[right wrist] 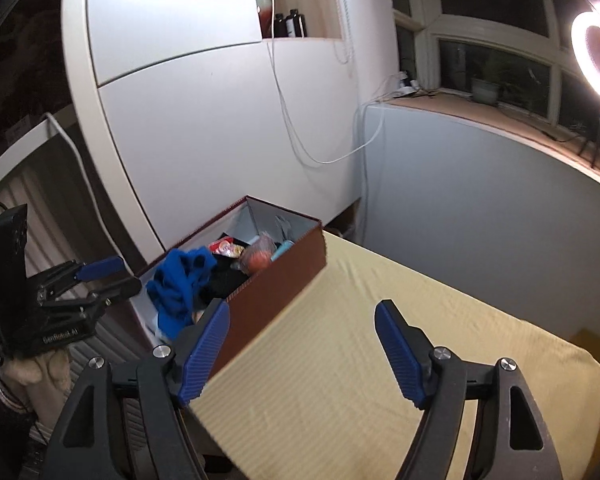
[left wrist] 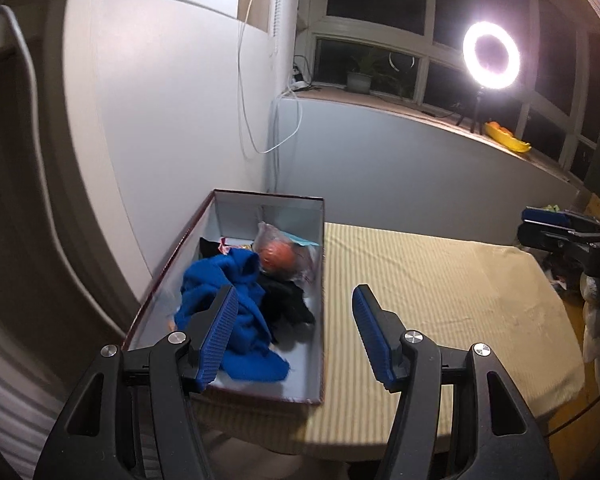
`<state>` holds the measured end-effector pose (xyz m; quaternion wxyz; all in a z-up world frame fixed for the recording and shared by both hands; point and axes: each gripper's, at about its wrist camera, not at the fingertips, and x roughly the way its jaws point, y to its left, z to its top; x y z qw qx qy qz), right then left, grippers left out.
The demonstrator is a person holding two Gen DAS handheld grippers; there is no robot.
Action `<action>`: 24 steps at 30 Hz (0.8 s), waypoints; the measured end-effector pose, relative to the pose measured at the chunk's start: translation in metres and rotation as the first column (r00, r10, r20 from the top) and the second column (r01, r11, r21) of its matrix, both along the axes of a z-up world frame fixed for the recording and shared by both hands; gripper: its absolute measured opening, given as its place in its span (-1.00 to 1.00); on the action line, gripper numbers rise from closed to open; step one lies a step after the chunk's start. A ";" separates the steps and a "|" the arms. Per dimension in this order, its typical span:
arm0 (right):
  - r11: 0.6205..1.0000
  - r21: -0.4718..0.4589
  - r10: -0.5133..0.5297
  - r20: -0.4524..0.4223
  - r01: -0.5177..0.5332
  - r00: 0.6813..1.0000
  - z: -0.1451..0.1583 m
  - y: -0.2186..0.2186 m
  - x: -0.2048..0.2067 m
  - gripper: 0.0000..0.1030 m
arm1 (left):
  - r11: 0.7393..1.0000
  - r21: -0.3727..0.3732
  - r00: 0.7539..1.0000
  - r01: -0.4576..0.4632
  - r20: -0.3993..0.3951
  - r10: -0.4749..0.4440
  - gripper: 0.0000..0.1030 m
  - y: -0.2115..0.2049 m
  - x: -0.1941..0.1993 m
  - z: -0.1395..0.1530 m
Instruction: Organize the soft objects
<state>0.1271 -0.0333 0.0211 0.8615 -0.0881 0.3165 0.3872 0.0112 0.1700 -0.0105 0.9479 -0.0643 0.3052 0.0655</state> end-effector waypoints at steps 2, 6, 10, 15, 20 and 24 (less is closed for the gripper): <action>1.000 0.009 -0.016 0.003 0.016 1.000 0.002 -0.015 -0.012 0.40 | 1.000 -0.008 1.000 0.004 0.011 -0.004 0.15 -0.003 -0.011 0.003; 0.999 0.032 -0.037 0.004 0.037 0.999 0.009 -0.039 -0.033 0.40 | 1.000 -0.020 0.999 0.011 0.033 -0.010 0.15 -0.006 -0.030 0.009; 0.998 0.045 -0.051 0.022 0.050 0.998 0.012 -0.055 -0.055 0.40 | 1.000 -0.011 0.998 0.016 0.053 -0.015 0.15 -0.014 -0.053 0.014; 0.996 0.060 -0.068 0.040 0.066 0.997 0.016 -0.073 -0.082 0.40 | 0.999 0.004 0.998 0.048 0.049 -0.048 0.15 -0.024 -0.065 0.016; 0.993 0.072 -0.094 0.053 0.090 0.994 0.019 -0.090 -0.100 0.40 | 0.997 -0.001 0.995 0.079 0.058 -0.079 0.15 -0.032 -0.072 0.015; 0.993 0.060 -0.110 0.077 0.106 0.991 0.018 -0.100 -0.115 0.40 | 0.997 -0.004 0.992 0.083 0.098 -0.083 0.31 -0.037 -0.079 0.015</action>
